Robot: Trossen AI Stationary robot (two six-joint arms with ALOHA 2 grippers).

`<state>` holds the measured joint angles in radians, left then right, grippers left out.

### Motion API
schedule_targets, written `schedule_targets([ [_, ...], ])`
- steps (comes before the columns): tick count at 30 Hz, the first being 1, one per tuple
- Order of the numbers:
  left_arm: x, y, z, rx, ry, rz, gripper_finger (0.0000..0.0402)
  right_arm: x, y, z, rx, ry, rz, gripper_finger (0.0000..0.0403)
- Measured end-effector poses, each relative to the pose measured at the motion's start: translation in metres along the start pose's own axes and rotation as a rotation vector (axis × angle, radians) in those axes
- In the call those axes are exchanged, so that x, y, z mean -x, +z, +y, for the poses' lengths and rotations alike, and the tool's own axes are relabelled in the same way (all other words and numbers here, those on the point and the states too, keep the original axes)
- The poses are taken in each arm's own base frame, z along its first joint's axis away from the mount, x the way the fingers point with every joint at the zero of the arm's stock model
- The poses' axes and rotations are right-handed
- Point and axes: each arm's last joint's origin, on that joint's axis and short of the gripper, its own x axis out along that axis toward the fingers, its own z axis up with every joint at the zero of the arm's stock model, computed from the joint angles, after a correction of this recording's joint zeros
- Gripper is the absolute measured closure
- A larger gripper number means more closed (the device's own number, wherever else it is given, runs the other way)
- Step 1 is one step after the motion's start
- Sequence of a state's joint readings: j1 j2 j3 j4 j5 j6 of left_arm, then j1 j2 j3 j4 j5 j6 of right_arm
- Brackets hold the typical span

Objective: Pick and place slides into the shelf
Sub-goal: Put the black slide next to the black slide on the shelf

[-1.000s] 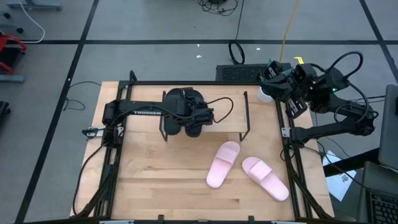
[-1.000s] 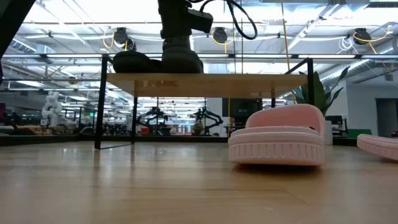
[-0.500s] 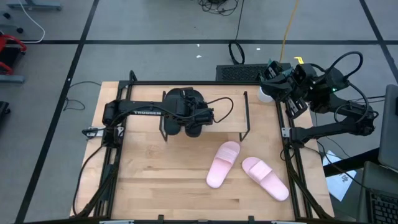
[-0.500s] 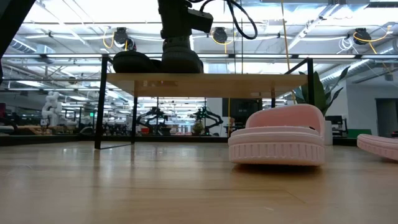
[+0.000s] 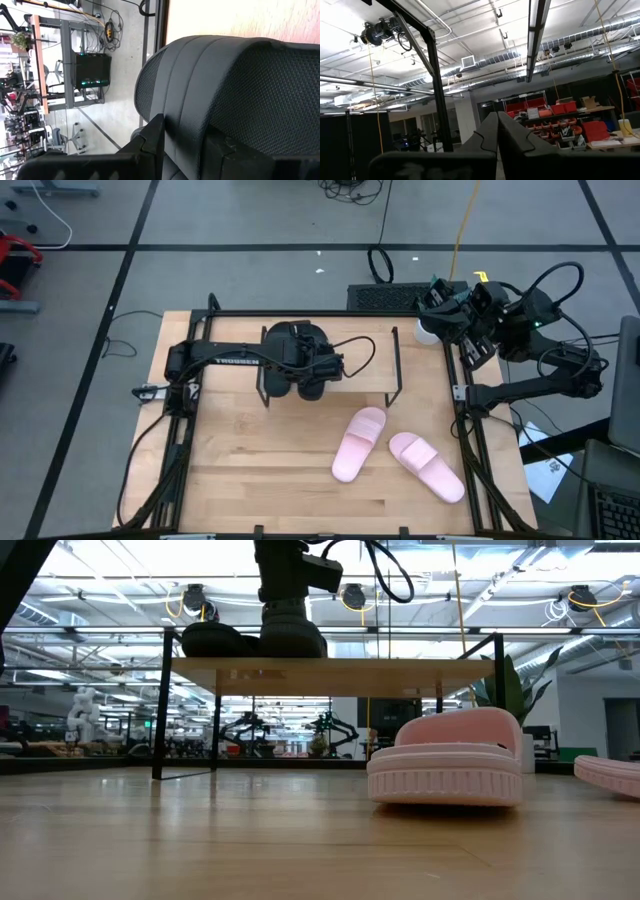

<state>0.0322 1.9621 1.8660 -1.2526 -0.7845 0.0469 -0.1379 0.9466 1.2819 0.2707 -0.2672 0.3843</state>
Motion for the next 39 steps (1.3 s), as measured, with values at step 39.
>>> schedule_targets([
  [39, 0.0002, 0.0025, 0.0004, 0.022, 0.001, -0.021, 0.0315, 0.0000, -0.0002, 0.0000, 0.003, 0.000, 0.001, 0.0403],
])
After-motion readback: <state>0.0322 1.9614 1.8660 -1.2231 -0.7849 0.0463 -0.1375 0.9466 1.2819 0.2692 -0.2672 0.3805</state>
